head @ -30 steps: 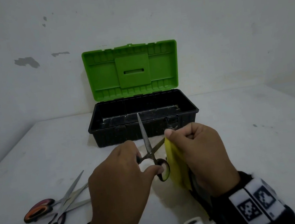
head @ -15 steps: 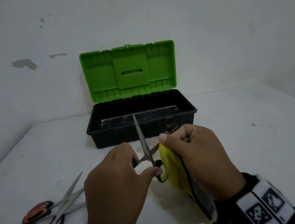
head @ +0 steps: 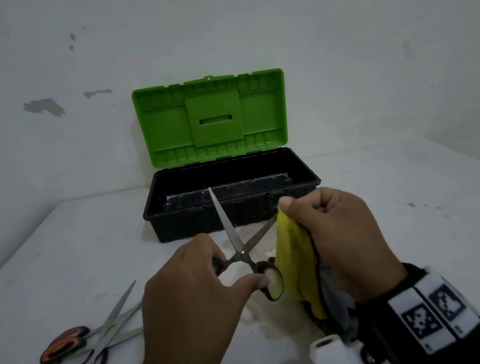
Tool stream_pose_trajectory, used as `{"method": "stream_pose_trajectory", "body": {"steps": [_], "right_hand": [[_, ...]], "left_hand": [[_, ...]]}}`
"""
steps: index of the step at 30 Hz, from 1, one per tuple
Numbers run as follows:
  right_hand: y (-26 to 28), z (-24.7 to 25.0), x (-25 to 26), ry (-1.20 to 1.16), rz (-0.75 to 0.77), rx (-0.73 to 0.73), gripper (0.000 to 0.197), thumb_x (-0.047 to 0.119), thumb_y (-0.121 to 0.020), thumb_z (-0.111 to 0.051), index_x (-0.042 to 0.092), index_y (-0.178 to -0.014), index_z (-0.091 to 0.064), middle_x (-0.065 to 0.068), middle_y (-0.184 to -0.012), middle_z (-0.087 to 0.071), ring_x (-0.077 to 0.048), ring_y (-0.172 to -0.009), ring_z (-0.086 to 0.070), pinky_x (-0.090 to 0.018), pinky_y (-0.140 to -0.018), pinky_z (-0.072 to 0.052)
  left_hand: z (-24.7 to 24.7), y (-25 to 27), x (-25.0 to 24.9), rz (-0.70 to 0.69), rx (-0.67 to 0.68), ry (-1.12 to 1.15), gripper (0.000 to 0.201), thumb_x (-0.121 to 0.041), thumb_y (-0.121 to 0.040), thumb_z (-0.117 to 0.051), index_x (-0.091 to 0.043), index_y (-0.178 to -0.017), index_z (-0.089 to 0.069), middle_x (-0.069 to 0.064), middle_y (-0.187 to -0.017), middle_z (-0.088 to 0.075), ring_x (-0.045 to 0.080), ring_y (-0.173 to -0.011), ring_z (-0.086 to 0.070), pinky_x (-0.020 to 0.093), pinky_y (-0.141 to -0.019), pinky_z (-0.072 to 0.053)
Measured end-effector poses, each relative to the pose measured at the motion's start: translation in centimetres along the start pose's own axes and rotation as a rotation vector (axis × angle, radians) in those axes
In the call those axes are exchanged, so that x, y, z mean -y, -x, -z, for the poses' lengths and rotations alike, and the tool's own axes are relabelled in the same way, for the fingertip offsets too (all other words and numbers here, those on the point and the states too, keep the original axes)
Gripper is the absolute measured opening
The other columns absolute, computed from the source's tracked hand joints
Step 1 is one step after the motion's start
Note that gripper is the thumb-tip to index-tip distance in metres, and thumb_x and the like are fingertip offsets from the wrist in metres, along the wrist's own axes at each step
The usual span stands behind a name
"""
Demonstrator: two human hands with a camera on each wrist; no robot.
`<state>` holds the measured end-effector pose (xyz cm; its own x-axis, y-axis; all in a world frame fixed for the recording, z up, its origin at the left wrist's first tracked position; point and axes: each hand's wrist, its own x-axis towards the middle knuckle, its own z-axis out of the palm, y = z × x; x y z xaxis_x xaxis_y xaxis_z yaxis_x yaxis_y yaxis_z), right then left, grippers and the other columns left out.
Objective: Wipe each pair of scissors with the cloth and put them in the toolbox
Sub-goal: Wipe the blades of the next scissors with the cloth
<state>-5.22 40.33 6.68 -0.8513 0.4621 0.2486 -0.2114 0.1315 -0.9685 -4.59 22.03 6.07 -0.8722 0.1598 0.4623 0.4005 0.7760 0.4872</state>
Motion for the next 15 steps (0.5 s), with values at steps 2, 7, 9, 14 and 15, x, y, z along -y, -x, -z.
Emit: {"method": "stream_pose_trajectory", "body": {"steps": [2, 7, 9, 14, 15], "right_hand": [[-0.4, 0.6, 0.0, 0.0, 0.041, -0.037, 0.027, 0.029, -0.084, -0.076, 0.013, -0.066, -0.063, 0.0, -0.059, -0.06, -0.012, -0.056, -0.055, -0.025, -0.056, -0.048], [0.6, 1.6, 0.4, 0.001, 0.183, 0.07, 0.019, 0.032, -0.078, -0.077, 0.015, -0.074, -0.067, 0.006, -0.063, -0.066, -0.008, -0.06, -0.059, -0.02, -0.056, -0.047], [1.2, 1.5, 0.2, 0.033, 0.228, 0.142, 0.015, 0.03, -0.075, -0.08, 0.019, -0.074, -0.069, 0.002, -0.068, -0.069, -0.015, -0.065, -0.063, -0.029, -0.06, -0.051], [2.2, 1.1, 0.1, 0.068, 0.22, 0.3, 0.011, 0.018, -0.075, -0.081, 0.017, -0.073, -0.07, 0.001, -0.07, -0.074, -0.016, -0.066, -0.072, -0.022, -0.059, -0.055], [2.4, 1.0, 0.3, 0.042, 0.196, 0.333, 0.011, 0.015, -0.076, -0.08, 0.012, -0.074, -0.07, -0.001, -0.068, -0.075, -0.014, -0.063, -0.072, -0.02, -0.057, -0.054]], "left_hand": [[0.1, 0.0, 0.0, 0.07, -0.015, 0.088, 0.058, -0.075, -0.042, -0.075, -0.029, -0.063, -0.048, -0.01, -0.052, -0.049, 0.005, -0.048, -0.045, 0.016, -0.043, -0.033], [0.4, -0.1, 0.2, 0.166, 0.048, 0.313, 0.061, -0.074, -0.033, -0.077, -0.023, -0.06, -0.055, -0.003, -0.048, -0.048, 0.003, -0.046, -0.042, 0.015, -0.046, -0.04], [0.3, -0.2, 0.4, 0.191, 0.079, 0.372, 0.063, -0.073, -0.031, -0.078, -0.021, -0.061, -0.056, -0.006, -0.047, -0.048, 0.002, -0.044, -0.041, 0.015, -0.042, -0.038], [0.2, -0.3, 0.3, 0.211, 0.114, 0.424, 0.065, -0.073, -0.03, -0.077, -0.02, -0.063, -0.058, -0.005, -0.049, -0.05, 0.003, -0.043, -0.04, 0.021, -0.045, -0.039], [0.3, -0.4, 0.3, 0.211, 0.117, 0.431, 0.064, -0.072, -0.03, -0.077, -0.02, -0.063, -0.059, -0.005, -0.049, -0.05, 0.003, -0.043, -0.04, 0.02, -0.044, -0.039]]}}
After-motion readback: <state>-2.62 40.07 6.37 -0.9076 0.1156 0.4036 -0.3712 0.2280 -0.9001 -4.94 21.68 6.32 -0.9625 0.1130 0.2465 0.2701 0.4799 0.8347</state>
